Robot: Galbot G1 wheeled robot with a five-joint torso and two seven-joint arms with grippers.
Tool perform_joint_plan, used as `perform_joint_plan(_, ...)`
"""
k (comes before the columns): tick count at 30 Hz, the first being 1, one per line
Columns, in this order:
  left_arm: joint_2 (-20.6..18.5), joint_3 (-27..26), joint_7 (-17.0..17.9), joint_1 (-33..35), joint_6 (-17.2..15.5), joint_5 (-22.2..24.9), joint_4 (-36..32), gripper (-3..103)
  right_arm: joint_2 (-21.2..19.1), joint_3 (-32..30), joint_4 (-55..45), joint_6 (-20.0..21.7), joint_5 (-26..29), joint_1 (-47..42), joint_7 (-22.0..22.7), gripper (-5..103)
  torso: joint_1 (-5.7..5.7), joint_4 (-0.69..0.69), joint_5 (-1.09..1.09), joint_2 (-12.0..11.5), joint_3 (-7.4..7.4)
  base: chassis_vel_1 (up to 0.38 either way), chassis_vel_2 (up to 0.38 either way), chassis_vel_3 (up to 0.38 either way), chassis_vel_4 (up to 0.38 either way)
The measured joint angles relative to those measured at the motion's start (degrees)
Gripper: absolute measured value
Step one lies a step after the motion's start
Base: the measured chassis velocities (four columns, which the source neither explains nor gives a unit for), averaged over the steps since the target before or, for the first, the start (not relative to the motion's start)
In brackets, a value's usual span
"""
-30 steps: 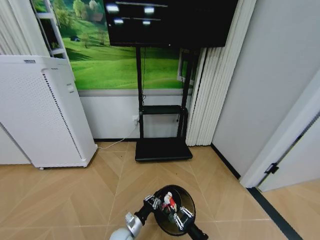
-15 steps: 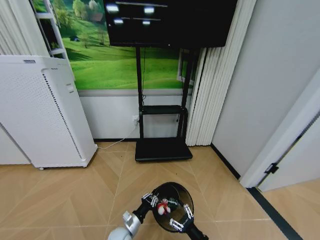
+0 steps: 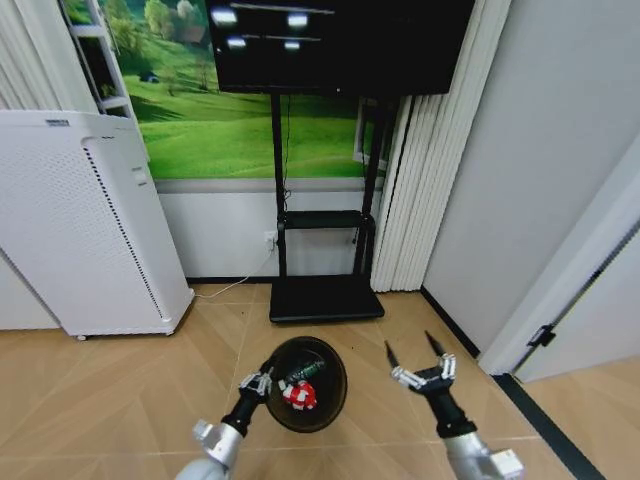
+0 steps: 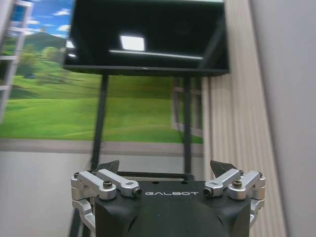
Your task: Pick up the trash bin and place the garbage on the floor into it.
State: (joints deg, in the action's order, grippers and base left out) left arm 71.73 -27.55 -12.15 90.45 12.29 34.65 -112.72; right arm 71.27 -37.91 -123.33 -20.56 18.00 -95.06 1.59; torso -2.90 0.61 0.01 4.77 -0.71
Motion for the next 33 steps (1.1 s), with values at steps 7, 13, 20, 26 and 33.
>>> perform_joint_plan(7, 3.8, -13.7, 6.8, 5.8, -1.9, 2.1, -4.2, 7, 0.8, 1.2, -0.3, 3.8, -0.7, 1.9, 3.0, 100, 0.00, 0.01, -0.03, 0.0, 0.00, 0.000, 0.000, 0.000, 0.000)
perform_joint_plan(13, 6.8, -21.4, 14.2, 12.6, -6.3, 8.4, -9.0, 7, 0.9, 1.1, 1.6, 4.6, -0.8, 2.0, 5.2, 100, 0.00, 0.04, -0.03, 0.0, 0.00, 0.000, 0.000, 0.000, 0.000)
perform_joint_plan(20, 9.1, -26.6, 18.1, 18.0, -9.3, 12.8, -11.1, 7, 1.1, 0.6, 4.3, 7.4, -0.9, 4.0, 8.1, 100, 0.00, 0.03, -0.01, 0.0, 0.01, 0.000, 0.000, 0.000, 0.000)
perform_joint_plan(26, 10.1, -30.3, 21.3, 21.4, -12.7, 18.9, -11.0, 7, 1.4, 1.2, 5.6, 10.0, -2.1, 5.8, 9.4, 100, 0.00, 0.03, -0.01, 0.0, 0.00, 0.000, 0.000, 0.000, 0.000)
perform_joint_plan(33, 10.3, -31.8, 22.6, 22.2, -13.4, 20.5, -10.4, 7, 1.5, 1.5, 5.8, 10.7, -2.4, 6.1, 9.4, 100, 0.00, 0.03, -0.02, 0.0, 0.01, 0.000, 0.000, 0.000, 0.000)
